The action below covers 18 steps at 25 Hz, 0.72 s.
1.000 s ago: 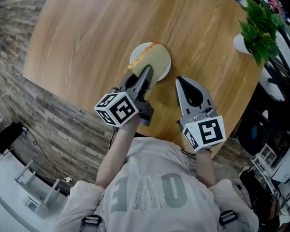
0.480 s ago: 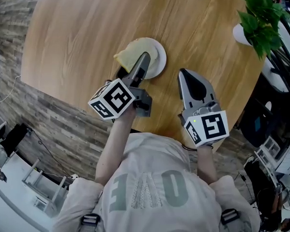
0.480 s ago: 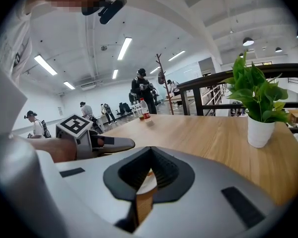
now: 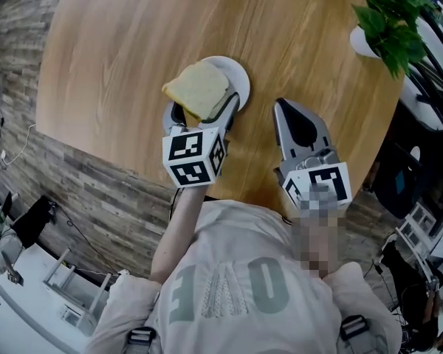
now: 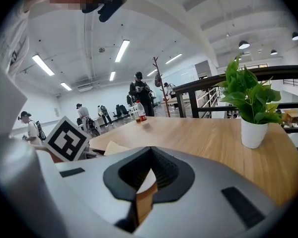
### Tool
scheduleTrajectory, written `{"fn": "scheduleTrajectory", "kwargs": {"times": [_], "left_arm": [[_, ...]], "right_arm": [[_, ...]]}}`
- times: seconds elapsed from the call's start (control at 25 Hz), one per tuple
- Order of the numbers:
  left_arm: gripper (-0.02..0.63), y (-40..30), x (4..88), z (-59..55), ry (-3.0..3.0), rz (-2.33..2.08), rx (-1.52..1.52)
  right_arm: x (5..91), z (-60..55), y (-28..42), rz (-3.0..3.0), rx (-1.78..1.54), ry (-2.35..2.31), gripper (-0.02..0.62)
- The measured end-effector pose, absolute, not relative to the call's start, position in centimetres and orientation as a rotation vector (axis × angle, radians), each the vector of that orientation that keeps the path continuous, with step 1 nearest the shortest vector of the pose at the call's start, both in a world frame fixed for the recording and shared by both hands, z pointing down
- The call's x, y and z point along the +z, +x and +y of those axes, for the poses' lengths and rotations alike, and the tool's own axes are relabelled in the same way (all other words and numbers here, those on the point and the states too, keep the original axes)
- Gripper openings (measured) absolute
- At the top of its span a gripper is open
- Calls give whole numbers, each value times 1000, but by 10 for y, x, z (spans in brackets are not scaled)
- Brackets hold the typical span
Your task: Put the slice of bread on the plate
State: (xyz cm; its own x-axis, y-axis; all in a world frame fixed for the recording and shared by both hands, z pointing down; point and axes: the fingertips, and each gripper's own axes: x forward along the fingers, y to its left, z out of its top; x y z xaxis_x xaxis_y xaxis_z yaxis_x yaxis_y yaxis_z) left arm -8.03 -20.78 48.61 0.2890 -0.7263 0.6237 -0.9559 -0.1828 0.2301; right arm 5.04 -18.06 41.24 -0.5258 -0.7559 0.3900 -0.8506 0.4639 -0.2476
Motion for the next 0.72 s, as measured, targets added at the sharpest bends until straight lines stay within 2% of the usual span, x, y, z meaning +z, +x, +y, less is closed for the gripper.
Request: {"fn": "scheduleTrajectory", "kwargs": {"times": [0.28,0.72], "left_arm": [[509,-91,491,-193,2072,-1619,789],[509,-94,505,-186,2088,-1572,963]], "right_arm": [[411,-173,48,-2478,549,1387,11],[410,-172,37,-2516,582,1348,11]]}}
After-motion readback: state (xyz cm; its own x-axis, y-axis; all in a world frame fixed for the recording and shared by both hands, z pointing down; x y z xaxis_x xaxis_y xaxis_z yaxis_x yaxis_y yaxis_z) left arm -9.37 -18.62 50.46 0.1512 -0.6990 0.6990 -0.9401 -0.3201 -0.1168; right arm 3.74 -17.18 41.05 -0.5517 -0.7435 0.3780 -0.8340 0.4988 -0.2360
